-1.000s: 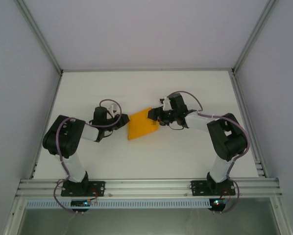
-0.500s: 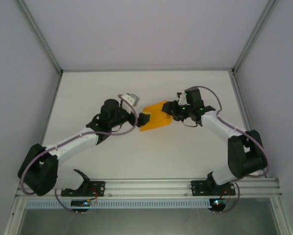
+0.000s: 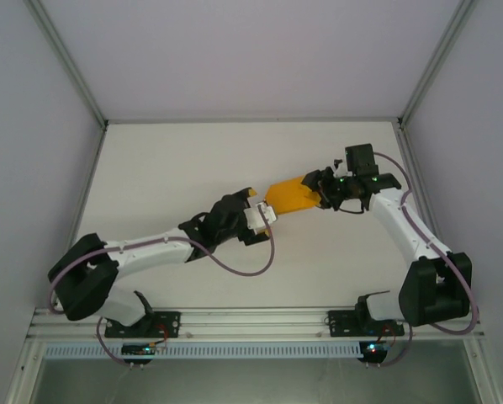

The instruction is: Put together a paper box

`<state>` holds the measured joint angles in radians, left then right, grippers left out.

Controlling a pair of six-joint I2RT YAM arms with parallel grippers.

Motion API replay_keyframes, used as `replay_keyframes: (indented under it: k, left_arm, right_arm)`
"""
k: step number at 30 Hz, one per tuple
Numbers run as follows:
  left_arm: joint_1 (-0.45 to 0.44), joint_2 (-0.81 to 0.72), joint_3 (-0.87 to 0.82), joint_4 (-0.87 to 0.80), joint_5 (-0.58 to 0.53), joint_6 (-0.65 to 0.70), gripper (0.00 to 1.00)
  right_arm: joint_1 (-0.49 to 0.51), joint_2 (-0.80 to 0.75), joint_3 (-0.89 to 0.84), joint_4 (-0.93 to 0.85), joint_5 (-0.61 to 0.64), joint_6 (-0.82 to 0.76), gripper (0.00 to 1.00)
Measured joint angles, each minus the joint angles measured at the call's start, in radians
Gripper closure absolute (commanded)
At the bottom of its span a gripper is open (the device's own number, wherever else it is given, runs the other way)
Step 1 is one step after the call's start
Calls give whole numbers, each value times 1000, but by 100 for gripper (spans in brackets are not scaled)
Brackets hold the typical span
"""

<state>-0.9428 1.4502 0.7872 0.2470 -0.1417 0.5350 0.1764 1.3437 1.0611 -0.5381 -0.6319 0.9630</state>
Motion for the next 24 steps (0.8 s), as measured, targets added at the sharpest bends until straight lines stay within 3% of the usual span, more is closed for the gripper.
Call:
replay_keyframes:
  k: [8,18,24]
  left_arm:
    - [0,31,8,117,-47,44,0]
    - [-2,31,8,185,-112,139,27]
    - [-8,31,8,185,-140,189,40]
  right_arm:
    - [5,0,-8,13,-41,72,60]
    - [37,19,-29,142,-121,164,60]
    - [36,21,-30,171,-144,171,54]
